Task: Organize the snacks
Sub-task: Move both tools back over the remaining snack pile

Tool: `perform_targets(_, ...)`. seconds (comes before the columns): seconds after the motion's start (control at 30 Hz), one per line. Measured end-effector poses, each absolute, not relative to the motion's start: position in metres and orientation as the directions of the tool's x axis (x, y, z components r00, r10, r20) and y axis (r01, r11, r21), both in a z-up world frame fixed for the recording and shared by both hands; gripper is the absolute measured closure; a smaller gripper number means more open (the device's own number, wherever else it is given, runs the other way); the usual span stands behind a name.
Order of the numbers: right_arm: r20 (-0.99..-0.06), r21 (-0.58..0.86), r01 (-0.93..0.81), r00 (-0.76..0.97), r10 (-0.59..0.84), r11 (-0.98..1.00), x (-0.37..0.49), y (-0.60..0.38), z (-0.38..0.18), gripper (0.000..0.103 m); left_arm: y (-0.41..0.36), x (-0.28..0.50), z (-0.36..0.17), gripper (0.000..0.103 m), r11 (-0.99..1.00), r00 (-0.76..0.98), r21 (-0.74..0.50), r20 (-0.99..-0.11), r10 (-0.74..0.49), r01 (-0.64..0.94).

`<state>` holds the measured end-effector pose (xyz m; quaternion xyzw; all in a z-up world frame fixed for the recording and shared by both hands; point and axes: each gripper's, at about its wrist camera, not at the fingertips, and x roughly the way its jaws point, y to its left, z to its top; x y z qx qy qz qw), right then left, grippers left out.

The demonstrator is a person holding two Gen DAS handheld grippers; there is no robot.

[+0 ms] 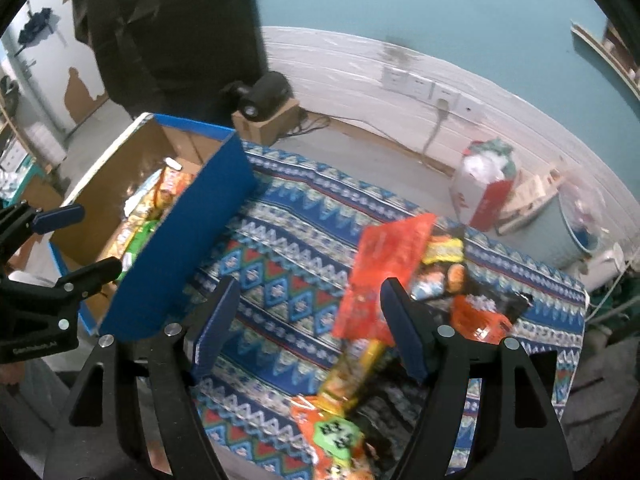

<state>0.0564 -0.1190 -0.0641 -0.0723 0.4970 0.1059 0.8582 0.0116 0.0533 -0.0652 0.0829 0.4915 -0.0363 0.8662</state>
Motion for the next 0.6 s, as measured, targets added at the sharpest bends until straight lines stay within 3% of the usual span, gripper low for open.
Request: perform_targets(0.6, -0.881, -0.023, -0.115, 0.472, 0.034, 0.993, 0.034, -0.207, -0.078, 0.028, -0.019, 0.028, -0.085, 0.023, 0.957, 0.466, 0.127, -0.885, -0.010, 0.261)
